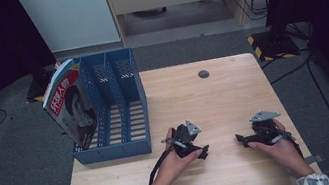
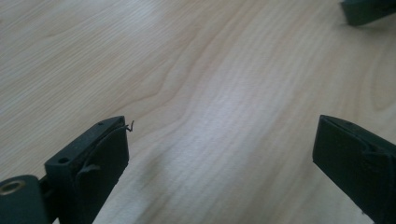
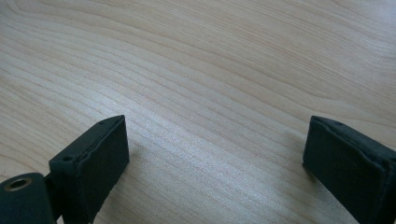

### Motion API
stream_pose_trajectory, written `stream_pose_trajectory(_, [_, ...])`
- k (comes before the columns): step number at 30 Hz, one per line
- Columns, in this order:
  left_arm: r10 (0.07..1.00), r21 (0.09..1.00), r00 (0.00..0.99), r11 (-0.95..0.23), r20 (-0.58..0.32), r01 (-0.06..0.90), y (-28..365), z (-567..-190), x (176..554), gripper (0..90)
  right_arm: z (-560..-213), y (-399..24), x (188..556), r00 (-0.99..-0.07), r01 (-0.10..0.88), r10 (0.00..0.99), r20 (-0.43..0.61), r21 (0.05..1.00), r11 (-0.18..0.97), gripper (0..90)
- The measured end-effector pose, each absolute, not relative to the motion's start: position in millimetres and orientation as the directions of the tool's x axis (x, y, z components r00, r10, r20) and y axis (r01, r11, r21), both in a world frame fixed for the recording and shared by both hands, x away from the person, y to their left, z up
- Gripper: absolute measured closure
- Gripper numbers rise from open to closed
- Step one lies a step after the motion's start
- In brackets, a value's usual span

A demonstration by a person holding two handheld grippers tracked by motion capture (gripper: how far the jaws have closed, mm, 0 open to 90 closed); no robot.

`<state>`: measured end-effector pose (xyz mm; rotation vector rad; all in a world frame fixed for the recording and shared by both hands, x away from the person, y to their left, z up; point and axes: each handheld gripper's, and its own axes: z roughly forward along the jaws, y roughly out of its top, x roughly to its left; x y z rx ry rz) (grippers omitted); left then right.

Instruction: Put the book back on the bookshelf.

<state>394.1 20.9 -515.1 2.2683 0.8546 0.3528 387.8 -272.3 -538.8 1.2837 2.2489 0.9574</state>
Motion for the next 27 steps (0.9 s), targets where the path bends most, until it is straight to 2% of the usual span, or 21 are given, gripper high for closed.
stream_pose_trajectory(2, [0.687,0.682,0.727,-0.529,-0.006,0.505,24,-518,401,3.6,-539,-272,388,-0.511,0.603,0.86,0.01,0.717,0.35,7.4])
stream_pose_trajectory(8, [0.721,0.682,0.693,-0.515,0.018,0.519,31,-524,414,3.6,-539,-272,388,-0.511,0.601,0.86,0.008,0.718,0.351,7.4])
stream_pose_trajectory(11, [0.722,0.671,0.688,-0.547,0.076,0.5,34,-529,416,3.5,-539,-272,388,-0.511,0.601,0.86,0.007,0.718,0.351,7.4])
stream_pose_trajectory(22, [0.749,0.696,0.662,-0.476,0.0,0.538,45,-537,419,2.5,-539,-272,388,-0.511,0.603,0.859,0.01,0.717,0.35,7.4])
stream_pose_trajectory(27, [0.745,0.703,0.667,-0.472,-0.006,0.532,47,-538,419,1.8,-539,-272,388,-0.511,0.601,0.86,0.008,0.718,0.351,7.3])
